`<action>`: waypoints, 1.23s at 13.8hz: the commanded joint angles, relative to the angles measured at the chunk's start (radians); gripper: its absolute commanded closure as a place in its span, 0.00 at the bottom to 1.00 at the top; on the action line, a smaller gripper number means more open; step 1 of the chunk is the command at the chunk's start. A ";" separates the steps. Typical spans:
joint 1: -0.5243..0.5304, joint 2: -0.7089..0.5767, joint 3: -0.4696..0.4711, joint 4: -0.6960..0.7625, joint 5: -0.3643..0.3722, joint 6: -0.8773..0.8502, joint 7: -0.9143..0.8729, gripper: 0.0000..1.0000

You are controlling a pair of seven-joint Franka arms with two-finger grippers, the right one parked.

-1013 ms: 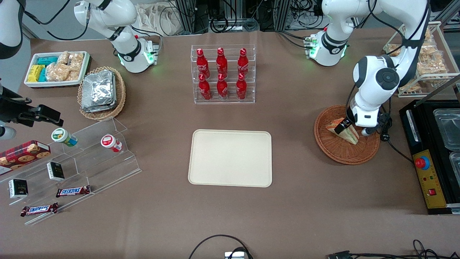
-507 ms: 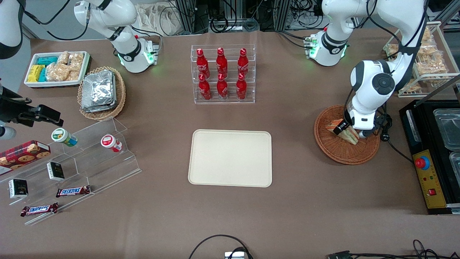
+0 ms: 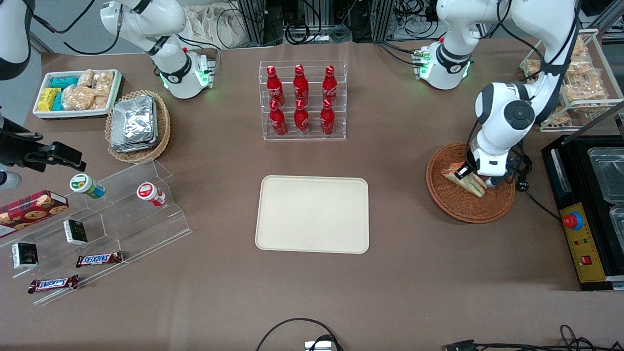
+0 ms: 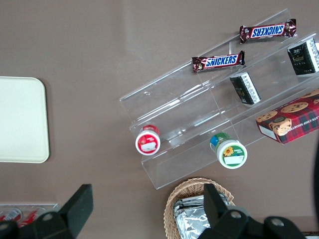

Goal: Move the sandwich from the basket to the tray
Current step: 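Lower the open left gripper onto the sandwich wedge and close it, then lift the sandwich wedge out of the basket with the left gripper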

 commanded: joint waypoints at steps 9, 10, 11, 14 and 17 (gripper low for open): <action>-0.070 -0.203 -0.096 0.064 0.040 -0.242 0.506 0.86; -0.105 -0.196 -0.096 0.077 0.039 -0.234 0.538 0.86; -0.134 -0.187 -0.096 0.093 0.036 -0.222 0.561 0.85; -0.241 -0.142 -0.096 0.138 0.008 -0.180 0.570 0.85; -0.323 -0.041 -0.098 0.225 -0.059 -0.150 0.563 0.85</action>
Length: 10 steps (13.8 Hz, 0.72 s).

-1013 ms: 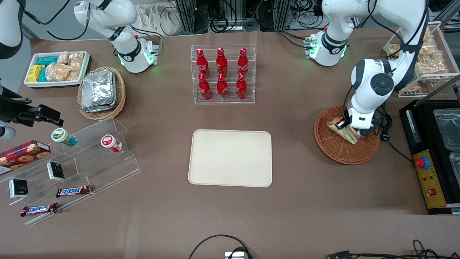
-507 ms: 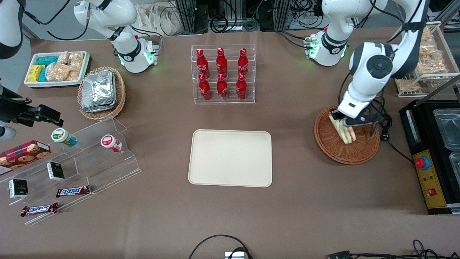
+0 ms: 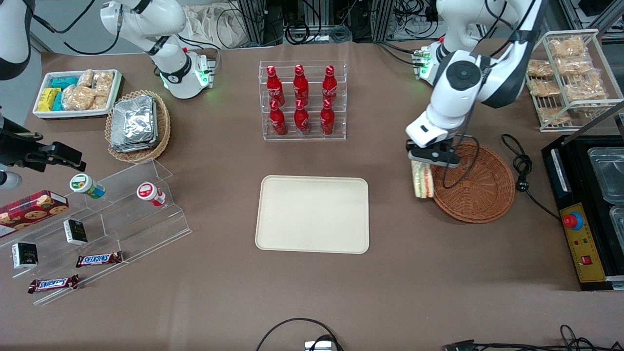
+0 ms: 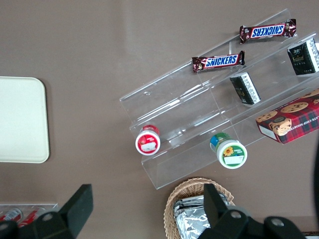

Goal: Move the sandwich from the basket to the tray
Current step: 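Lift the sandwich wedge out of the basket with the left gripper, then carry the sandwich wedge over the cream tray with the left gripper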

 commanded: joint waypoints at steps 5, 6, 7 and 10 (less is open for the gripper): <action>-0.061 0.285 -0.026 0.270 -0.080 0.012 0.010 0.84; -0.075 0.326 -0.029 0.304 -0.080 0.012 0.010 0.84; -0.083 0.360 -0.031 0.333 -0.080 0.012 0.006 0.84; -0.109 0.443 -0.031 0.419 -0.078 0.014 -0.036 0.81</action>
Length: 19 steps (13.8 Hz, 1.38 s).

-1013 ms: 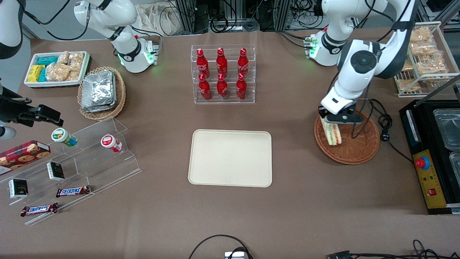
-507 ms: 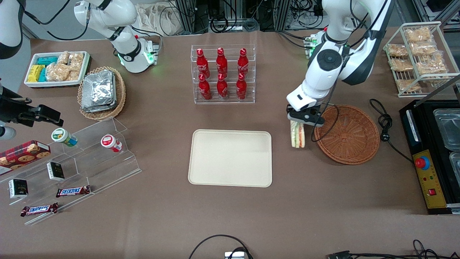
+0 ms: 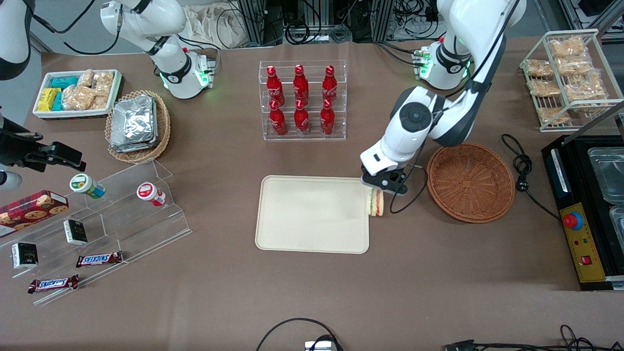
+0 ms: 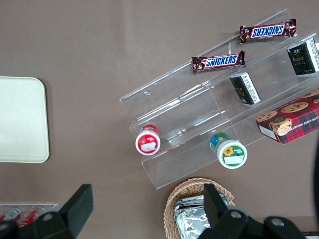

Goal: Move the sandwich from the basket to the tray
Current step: 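Carry the sandwich wedge over the cream tray with the left gripper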

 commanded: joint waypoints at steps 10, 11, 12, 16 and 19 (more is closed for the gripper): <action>-0.097 0.250 0.008 0.242 0.014 0.026 -0.098 0.74; -0.097 0.261 0.008 0.240 0.028 0.028 -0.099 0.74; -0.097 0.264 0.008 0.242 0.029 0.028 -0.099 0.74; -0.099 0.271 0.010 0.246 0.029 0.028 -0.101 0.39; -0.102 0.285 0.010 0.281 0.037 0.022 -0.205 0.12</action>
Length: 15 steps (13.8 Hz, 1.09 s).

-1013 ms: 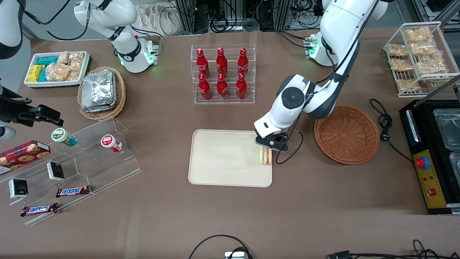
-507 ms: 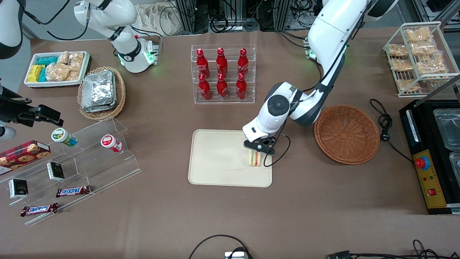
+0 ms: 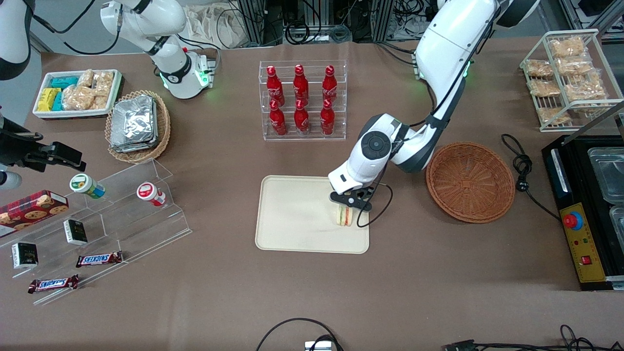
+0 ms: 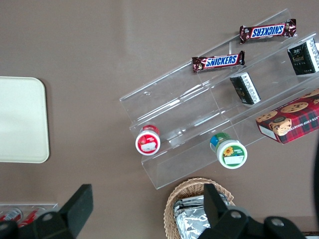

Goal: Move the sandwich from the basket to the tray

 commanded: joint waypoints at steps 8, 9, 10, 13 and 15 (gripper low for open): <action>-0.005 0.016 0.017 0.252 0.030 -0.333 -0.165 0.03; -0.004 0.010 0.019 0.273 0.031 -0.358 -0.187 0.02; -0.002 -0.006 0.035 0.282 0.048 -0.369 -0.212 0.02; -0.002 -0.065 0.086 0.284 0.114 -0.450 -0.275 0.01; -0.002 -0.123 0.140 0.286 0.126 -0.557 -0.266 0.00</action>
